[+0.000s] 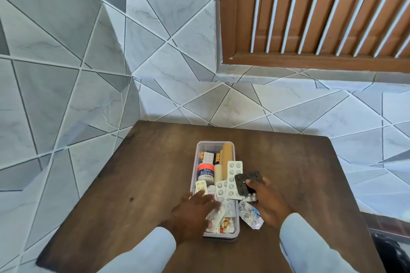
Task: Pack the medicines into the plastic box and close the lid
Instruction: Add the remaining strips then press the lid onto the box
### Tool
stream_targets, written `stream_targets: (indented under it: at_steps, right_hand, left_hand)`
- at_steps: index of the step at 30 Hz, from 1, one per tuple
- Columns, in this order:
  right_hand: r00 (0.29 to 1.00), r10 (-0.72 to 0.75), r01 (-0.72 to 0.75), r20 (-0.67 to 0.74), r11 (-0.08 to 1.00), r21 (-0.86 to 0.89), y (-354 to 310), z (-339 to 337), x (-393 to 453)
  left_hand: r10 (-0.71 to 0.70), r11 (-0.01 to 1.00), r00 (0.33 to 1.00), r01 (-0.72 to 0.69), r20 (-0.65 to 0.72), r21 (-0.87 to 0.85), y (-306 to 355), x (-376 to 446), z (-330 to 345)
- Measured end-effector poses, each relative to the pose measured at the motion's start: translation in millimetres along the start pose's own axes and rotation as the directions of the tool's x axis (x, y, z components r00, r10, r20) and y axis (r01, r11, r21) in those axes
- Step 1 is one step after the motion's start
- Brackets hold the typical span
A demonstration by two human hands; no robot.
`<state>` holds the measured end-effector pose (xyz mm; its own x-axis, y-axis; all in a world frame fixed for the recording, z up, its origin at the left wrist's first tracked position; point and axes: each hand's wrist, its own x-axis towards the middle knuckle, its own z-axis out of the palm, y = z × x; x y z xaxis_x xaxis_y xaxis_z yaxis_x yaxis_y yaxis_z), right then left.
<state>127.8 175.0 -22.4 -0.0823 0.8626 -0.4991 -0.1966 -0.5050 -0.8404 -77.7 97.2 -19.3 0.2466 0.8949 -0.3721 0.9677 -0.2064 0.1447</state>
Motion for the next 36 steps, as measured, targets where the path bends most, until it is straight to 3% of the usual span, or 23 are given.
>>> stream_targets:
  at_steps: [6,10,15,20,22,25,29,32,34,36]
  right_hand:
    - [0.996,-0.067,0.059,-0.051,0.987,-0.150,9,13,9]
    - [0.982,-0.154,0.126,-0.108,0.966,-0.227,8,27,7]
    - [0.964,-0.221,0.161,-0.149,0.928,-0.335,3,69,25]
    - [0.945,-0.247,0.122,-0.216,0.875,-0.469,-10,116,53]
    - [0.949,-0.268,0.111,-0.165,0.776,-0.621,-15,123,63]
    - [0.943,-0.328,0.092,-0.047,0.395,-0.914,-16,134,70]
    - [0.889,-0.458,0.023,-0.012,0.070,-0.997,-6,141,71]
    - [0.881,-0.472,-0.005,-0.028,0.049,-0.999,-1,134,75]
    - [0.869,-0.494,0.067,0.030,0.057,-0.996,1,128,78]
    - [0.853,-0.492,0.151,0.172,-0.084,-0.985,5,121,80]
  left_hand:
    - [-0.158,0.987,0.984,0.158,-0.084,-0.011,6,0,10]
    - [-0.148,0.985,0.986,0.141,-0.075,-0.096,4,-4,4]
    - [-0.244,0.926,0.946,0.161,-0.215,-0.342,-33,23,-11]
    - [-0.149,0.948,0.957,0.066,-0.250,-0.311,-75,72,-26]
    - [-0.095,0.953,0.969,0.023,-0.227,-0.301,-84,82,-30]
    - [-0.060,0.965,0.973,-0.001,-0.223,-0.263,-94,92,-31]
    - [-0.058,0.977,0.962,0.000,-0.265,-0.213,-98,101,-31]
    - [-0.058,0.985,0.952,0.006,-0.299,-0.172,-98,108,-33]
    - [-0.056,0.985,0.946,-0.001,-0.318,-0.175,-98,112,-34]
    - [-0.038,0.982,0.947,-0.024,-0.318,-0.189,-100,114,-35]
